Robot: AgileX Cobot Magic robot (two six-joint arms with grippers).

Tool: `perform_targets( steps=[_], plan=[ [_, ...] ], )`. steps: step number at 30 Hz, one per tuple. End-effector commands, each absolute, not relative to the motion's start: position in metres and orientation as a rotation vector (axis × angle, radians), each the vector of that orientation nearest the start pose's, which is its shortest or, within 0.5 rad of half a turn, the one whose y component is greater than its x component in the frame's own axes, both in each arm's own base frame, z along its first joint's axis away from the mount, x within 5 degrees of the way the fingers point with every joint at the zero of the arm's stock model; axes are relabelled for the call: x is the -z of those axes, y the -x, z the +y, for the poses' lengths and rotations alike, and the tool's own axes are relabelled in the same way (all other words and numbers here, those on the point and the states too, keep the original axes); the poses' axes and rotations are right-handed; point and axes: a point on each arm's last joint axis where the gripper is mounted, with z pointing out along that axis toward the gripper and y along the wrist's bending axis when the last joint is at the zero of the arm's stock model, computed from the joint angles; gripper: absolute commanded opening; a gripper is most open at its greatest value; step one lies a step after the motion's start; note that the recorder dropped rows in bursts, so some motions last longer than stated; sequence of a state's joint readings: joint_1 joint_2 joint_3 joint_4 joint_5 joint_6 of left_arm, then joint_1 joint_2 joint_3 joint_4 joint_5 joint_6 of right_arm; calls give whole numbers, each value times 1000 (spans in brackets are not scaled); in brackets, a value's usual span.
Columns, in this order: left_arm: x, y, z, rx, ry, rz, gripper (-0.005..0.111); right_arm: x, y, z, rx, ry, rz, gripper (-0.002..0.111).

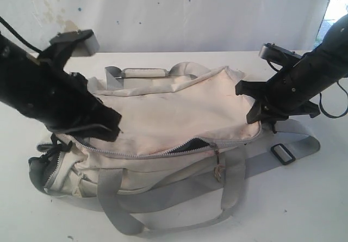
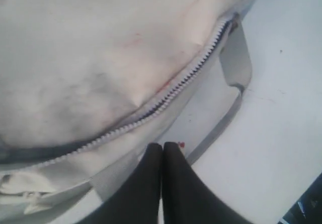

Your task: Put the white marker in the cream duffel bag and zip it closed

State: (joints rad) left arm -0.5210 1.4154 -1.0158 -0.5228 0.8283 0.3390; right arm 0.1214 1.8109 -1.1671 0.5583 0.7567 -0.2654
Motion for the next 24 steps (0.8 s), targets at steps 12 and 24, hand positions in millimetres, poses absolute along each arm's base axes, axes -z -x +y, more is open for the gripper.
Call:
perform_targets(
  steps=[12, 24],
  plan=[
    [-230, -144, -246, 774, -755, 2163, 0, -207, -357, 77, -608, 42, 2764, 0],
    [-196, -161, -259, 698, -657, 2209, 10, -239, -351, 95, -936, 86, 2846, 0]
  ],
)
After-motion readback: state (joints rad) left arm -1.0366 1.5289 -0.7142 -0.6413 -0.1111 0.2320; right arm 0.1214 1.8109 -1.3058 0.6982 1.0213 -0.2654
